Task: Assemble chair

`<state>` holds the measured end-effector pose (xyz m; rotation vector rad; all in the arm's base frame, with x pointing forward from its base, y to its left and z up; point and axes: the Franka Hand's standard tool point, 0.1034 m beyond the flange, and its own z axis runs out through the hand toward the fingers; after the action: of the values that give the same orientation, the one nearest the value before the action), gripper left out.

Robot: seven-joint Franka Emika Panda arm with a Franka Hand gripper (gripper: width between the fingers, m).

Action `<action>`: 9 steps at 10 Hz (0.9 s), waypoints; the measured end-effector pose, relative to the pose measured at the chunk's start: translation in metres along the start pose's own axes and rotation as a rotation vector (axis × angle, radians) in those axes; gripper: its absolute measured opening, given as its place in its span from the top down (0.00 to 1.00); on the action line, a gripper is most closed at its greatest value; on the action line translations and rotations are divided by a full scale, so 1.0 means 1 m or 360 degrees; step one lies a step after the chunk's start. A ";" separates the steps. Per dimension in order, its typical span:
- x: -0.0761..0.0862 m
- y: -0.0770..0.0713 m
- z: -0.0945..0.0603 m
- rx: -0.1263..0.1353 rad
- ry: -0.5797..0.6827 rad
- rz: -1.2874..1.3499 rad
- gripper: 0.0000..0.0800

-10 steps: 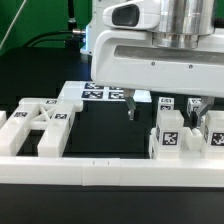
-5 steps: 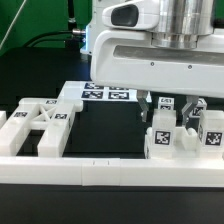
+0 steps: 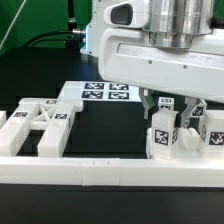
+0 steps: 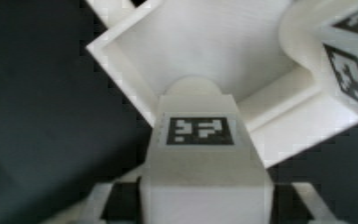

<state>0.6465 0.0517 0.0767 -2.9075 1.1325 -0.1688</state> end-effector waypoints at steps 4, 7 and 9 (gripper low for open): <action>0.000 0.000 0.000 -0.0014 -0.0008 0.0455 0.64; -0.002 0.000 0.000 0.0002 -0.0017 0.0985 0.64; -0.003 0.000 0.000 0.0014 -0.0002 0.1344 0.64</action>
Offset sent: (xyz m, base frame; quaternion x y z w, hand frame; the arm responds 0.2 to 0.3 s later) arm 0.0000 0.0000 0.0000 0.0000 0.0000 0.1938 0.9810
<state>0.6446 0.0539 0.0765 -2.1533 2.1887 -0.1444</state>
